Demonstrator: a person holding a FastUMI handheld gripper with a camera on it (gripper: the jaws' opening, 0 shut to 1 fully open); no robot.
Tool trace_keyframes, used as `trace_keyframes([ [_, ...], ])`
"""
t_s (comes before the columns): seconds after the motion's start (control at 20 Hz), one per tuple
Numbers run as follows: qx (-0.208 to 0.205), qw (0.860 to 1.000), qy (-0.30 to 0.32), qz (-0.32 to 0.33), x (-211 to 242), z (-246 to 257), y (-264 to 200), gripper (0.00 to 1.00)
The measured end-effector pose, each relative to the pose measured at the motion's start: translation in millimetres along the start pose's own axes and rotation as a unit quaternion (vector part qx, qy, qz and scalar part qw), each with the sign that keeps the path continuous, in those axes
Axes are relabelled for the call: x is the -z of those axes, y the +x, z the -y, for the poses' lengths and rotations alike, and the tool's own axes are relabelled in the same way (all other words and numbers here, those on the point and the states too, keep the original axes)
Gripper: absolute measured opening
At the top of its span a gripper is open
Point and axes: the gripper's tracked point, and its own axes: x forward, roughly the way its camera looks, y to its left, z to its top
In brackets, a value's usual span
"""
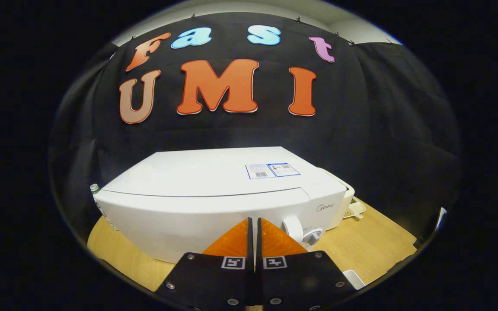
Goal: Open the microwave, put the food inside, and close the microwave door.
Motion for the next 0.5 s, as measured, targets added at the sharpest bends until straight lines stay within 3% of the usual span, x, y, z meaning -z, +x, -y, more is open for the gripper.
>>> trace_keyframes([
  [0.3,0.020,0.998,-0.007,0.054,-95.3,44.6,-51.2,0.04],
  [0.4,0.021,0.997,-0.009,0.071,-123.0,54.5,-69.0,0.20],
  [0.5,0.017,0.996,-0.008,0.091,-150.9,62.3,-87.2,0.51],
])
